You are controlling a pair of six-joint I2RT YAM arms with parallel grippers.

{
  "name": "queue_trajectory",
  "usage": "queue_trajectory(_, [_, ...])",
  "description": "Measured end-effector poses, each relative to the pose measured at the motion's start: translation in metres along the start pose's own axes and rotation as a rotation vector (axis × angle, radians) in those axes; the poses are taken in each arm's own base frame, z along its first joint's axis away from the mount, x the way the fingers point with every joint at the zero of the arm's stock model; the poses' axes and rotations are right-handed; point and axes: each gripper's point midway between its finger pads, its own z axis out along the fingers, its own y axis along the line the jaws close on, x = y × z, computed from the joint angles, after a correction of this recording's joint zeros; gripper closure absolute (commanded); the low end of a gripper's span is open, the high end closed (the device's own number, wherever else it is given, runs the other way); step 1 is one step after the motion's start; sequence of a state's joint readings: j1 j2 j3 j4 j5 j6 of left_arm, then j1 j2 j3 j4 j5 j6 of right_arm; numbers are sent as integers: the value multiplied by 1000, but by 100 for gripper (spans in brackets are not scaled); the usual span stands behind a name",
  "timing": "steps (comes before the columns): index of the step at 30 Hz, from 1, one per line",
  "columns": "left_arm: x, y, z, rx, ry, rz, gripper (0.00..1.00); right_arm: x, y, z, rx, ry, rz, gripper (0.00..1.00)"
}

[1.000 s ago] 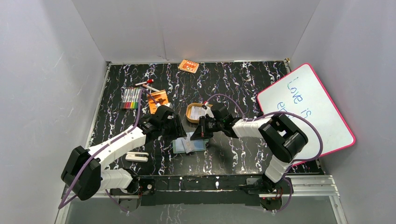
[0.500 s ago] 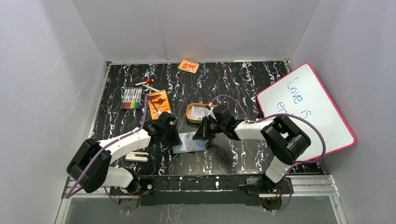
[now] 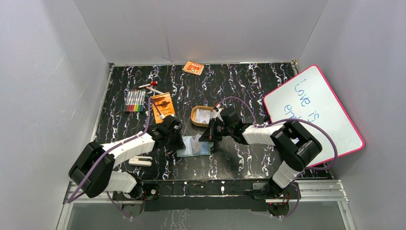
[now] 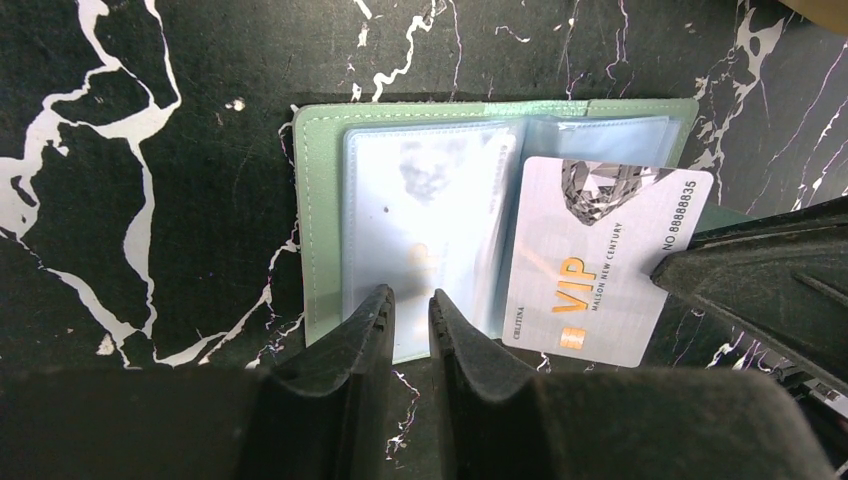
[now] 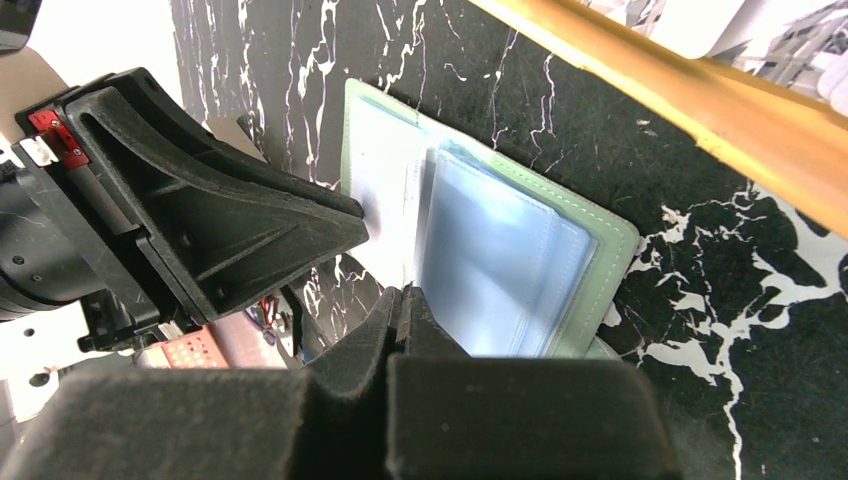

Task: Put the credit cards into the card holder
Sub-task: Insert the credit card into the card holder.

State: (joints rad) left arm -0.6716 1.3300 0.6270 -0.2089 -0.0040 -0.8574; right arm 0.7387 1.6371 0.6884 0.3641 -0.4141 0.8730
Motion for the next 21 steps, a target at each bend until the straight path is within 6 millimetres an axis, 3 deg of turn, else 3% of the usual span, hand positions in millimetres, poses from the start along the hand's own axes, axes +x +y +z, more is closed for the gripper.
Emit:
queue_trajectory(15, [-2,1,-11,-2,-18,-9,68,-3,6,2,-21,-8,57,100])
queue_trajectory(21, [-8,-3,-20,14,-43,-8,67,-1,1,5,-8,-3,82,100])
